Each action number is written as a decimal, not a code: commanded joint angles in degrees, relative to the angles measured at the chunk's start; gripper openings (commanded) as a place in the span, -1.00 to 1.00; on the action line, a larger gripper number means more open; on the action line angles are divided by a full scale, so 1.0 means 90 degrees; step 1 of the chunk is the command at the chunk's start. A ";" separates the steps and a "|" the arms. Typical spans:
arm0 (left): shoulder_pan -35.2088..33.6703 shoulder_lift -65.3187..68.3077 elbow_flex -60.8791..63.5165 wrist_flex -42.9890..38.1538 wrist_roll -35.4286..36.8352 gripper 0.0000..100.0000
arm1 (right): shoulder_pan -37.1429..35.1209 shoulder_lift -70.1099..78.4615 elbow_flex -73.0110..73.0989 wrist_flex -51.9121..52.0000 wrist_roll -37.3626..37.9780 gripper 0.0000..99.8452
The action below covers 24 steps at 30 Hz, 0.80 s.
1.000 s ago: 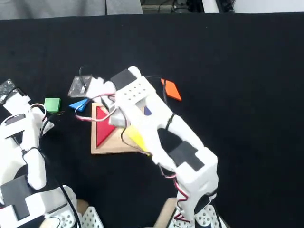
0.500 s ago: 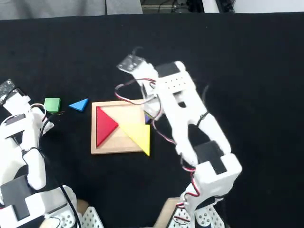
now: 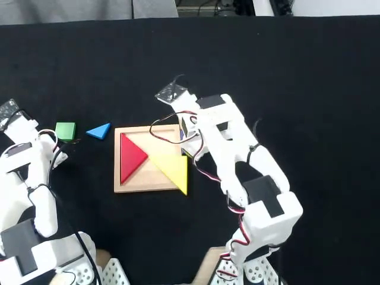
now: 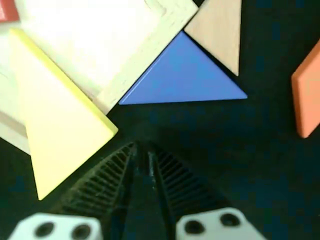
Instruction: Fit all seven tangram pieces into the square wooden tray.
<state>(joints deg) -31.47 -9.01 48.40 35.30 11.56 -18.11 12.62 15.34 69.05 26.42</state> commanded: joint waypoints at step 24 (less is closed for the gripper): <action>-0.0024 -0.0186 -0.0093 -0.0107 0.0049 -0.93 | -0.1104 0.0659 -0.1206 0.0205 -0.0137 -0.98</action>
<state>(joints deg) -31.47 -9.01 48.40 35.30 11.56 -24.88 19.21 7.87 70.29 25.80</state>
